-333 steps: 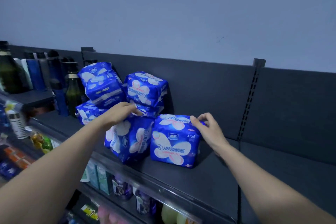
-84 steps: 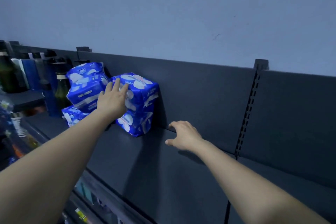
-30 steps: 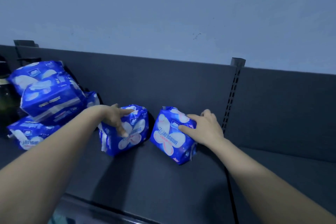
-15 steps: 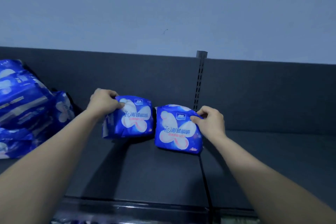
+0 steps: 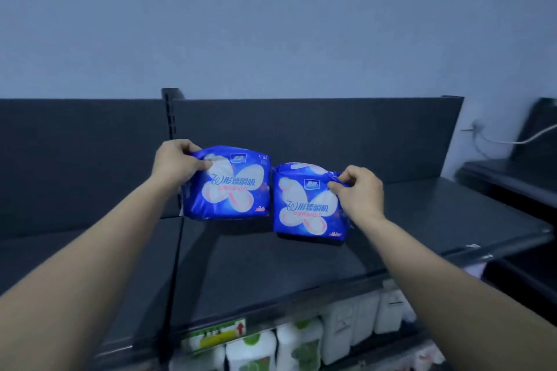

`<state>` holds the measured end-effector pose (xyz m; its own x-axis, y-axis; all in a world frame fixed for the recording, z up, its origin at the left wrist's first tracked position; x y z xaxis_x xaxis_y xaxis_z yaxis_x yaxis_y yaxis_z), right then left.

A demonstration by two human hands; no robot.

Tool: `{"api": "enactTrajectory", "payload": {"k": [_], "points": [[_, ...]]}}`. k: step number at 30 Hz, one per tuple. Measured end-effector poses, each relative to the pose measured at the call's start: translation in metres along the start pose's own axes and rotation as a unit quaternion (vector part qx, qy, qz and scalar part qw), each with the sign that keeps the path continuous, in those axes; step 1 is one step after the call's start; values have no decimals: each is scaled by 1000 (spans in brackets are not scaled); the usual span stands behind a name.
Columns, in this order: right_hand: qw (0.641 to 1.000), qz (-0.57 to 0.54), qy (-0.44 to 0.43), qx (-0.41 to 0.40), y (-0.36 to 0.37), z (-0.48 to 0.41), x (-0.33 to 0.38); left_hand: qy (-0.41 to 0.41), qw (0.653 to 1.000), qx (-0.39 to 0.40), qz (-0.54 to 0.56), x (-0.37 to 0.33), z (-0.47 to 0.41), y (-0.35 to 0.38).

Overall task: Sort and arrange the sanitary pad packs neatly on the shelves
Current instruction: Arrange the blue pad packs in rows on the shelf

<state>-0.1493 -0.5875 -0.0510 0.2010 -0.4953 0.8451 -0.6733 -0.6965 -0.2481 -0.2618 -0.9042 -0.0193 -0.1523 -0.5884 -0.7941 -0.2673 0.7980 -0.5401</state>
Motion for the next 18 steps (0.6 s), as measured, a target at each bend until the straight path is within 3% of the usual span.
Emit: {"api": "enactTrajectory", "payload": {"k": [11,18], "points": [[987,75,-23,-143,-229,-34,-72,67,992,66,78,-160,70,198],[967,104,-1,-233,-329,-51,-114,131,985,103,44,-243,95,301]]}}
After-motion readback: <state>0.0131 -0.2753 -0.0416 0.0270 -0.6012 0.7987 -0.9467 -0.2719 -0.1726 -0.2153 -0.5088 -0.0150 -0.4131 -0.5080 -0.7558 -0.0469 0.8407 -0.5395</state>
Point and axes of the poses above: each hand's wrist, its own z-axis away from the middle knuckle, its own y-axis out of the palm, x = y × z, the point moved 3 cm from there along -z, towards the middle knuckle, and after that the axes turned 13 degrees about -z, right-handed, at the moved point
